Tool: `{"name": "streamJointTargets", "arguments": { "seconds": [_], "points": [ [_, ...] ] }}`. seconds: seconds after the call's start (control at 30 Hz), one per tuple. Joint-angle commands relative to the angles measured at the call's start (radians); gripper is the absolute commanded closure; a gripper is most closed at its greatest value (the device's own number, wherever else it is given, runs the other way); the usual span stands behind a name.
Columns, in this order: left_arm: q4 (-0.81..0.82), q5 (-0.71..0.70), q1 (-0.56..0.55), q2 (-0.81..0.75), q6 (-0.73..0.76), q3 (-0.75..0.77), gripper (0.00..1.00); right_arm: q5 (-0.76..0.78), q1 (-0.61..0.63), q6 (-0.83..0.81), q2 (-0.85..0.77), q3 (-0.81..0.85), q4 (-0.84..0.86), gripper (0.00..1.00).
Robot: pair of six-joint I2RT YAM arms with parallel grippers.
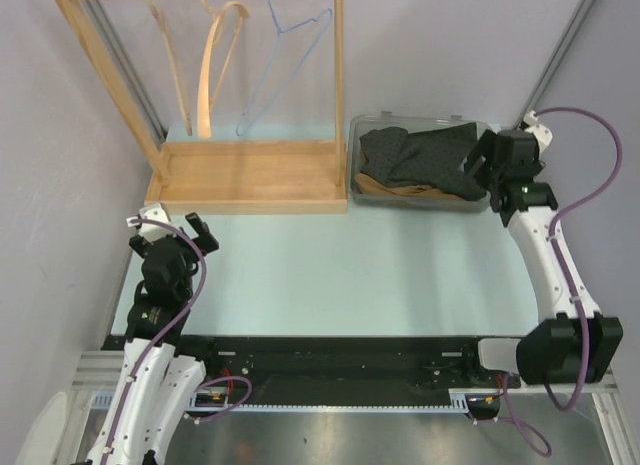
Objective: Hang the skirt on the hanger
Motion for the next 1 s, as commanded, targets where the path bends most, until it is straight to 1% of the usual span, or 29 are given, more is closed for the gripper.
{"name": "streamJointTargets", "arguments": {
  "seconds": [0.0, 0.03, 0.1, 0.13, 0.17, 0.27, 0.47, 0.57, 0.67, 0.87, 0.97],
  "points": [
    [-0.004, 0.071, -0.003, 0.041, 0.007, 0.047, 0.00, -0.254, -0.018, -0.087, 0.169, 0.161, 0.031, 0.05],
    [-0.007, 0.095, -0.003, 0.052, 0.005, 0.052, 0.00, -0.301, -0.014, -0.130, 0.242, 0.179, 0.031, 0.06],
    [-0.009, 0.175, -0.003, 0.087, 0.002, 0.063, 0.00, -0.369, 0.021, -0.178, 0.319, 0.251, 0.013, 0.09],
    [-0.011, 0.200, -0.002, 0.098, 0.002, 0.066, 0.00, -0.365, 0.041, -0.224, 0.383, 0.281, 0.001, 0.10],
    [-0.006, 0.246, -0.002, 0.111, 0.001, 0.075, 0.00, -0.337, 0.087, -0.241, 0.417, 0.305, -0.007, 0.11],
    [-0.009, 0.284, -0.002, 0.159, -0.002, 0.098, 0.00, -0.288, 0.147, -0.252, 0.512, 0.370, 0.017, 0.11],
    [-0.012, 0.312, -0.002, 0.227, -0.012, 0.129, 0.00, -0.348, 0.176, -0.204, 0.641, 0.486, 0.067, 0.11],
    [-0.012, 0.312, -0.002, 0.242, -0.016, 0.129, 0.00, -0.346, 0.196, -0.207, 0.718, 0.570, 0.053, 0.11],
    [-0.017, 0.317, -0.002, 0.254, -0.018, 0.127, 0.00, -0.343, 0.196, -0.192, 0.795, 0.653, 0.024, 0.13],
    [-0.021, 0.336, -0.002, 0.267, -0.032, 0.129, 0.00, -0.351, 0.192, -0.180, 0.901, 0.722, 0.016, 0.15],
    [-0.020, 0.349, -0.002, 0.274, -0.045, 0.127, 0.00, -0.354, 0.192, -0.172, 0.941, 0.747, 0.040, 0.17]
  ]
}}
